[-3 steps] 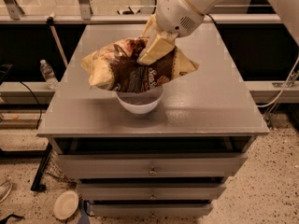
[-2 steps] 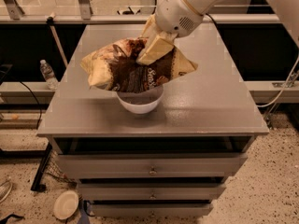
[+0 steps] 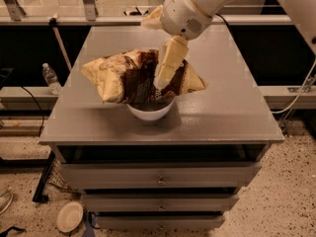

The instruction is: Place brown chip bag into white bowl

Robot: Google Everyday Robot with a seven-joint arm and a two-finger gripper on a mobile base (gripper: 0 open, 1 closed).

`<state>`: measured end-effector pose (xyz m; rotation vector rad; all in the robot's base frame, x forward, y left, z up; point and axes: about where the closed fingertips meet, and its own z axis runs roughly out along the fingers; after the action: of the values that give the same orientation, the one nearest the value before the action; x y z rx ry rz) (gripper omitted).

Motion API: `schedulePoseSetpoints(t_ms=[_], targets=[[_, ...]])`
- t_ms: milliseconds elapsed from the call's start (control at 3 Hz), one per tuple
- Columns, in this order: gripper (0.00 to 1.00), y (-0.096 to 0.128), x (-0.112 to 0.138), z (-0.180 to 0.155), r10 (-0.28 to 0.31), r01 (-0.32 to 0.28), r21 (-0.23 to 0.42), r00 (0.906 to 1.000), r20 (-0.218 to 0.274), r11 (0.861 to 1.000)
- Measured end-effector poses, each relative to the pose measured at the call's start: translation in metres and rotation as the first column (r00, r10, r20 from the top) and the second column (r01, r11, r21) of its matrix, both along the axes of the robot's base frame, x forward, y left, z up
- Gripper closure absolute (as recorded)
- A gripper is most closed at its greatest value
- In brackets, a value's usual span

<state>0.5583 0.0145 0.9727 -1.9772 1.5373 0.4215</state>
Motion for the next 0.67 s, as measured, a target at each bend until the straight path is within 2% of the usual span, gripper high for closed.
schedulePoseSetpoints(t_ms=[333, 667], targets=[[0.0, 0.0001, 0.0, 0.0, 0.0, 0.0, 0.0, 1.0, 0.0, 1.0], [0.0, -0.0066, -0.0012, 0.0095, -0.018, 0.019, -0.041, 0.9993, 0.033, 0.999]])
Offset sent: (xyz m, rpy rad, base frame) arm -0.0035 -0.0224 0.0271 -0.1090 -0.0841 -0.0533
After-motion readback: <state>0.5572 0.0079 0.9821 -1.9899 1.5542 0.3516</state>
